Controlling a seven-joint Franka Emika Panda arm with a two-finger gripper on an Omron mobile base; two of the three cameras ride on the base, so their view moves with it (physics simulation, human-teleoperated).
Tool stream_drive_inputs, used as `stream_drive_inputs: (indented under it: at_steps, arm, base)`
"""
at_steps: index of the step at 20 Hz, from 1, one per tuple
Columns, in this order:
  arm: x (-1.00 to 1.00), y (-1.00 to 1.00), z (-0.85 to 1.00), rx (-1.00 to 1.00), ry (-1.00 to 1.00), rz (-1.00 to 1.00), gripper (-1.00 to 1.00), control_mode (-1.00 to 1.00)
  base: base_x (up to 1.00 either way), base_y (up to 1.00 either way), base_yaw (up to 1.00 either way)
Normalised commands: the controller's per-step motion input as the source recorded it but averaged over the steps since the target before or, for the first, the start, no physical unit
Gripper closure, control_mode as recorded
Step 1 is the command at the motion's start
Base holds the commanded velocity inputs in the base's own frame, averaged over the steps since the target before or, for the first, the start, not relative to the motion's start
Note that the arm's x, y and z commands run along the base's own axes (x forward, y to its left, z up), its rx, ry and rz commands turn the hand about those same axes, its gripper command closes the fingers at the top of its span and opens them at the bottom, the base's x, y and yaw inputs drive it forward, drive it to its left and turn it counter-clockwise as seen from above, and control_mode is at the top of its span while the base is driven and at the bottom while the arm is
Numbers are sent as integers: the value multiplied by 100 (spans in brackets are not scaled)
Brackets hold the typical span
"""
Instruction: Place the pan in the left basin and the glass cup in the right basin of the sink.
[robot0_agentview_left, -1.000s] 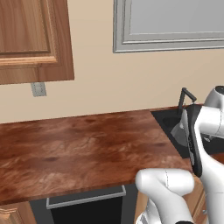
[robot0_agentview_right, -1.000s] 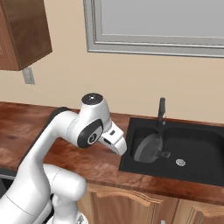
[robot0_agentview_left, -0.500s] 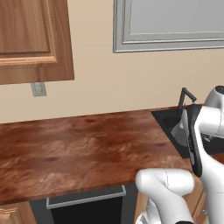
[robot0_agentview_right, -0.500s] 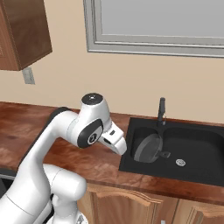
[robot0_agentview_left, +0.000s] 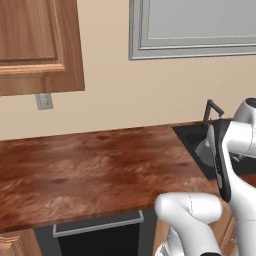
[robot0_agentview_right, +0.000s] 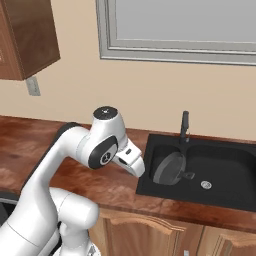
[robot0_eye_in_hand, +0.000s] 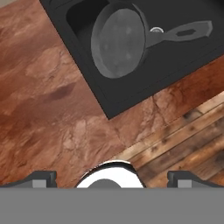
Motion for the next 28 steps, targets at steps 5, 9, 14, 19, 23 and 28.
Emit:
stream_drive_inputs:
  at_steps: [5,9,14,19,23,28]
  arm:
    - [0,0,0,0,0,0,-100,100]
    - [0,0,0,0,0,0,-100,100]
    - [0,0,0,0,0,0,-100,100]
    - [0,0,0,0,0,0,-100,100]
    - [0,0,0,0,0,0,-100,100]
    - [0,0,0,0,0,0,-100,100]
  base:
    - [-41,-3,0]
    - [-40,0,0]
    - [-15,-14,0]
    - [-2,-49,7]
    - [-10,-57,7]
    - [-17,-59,3]
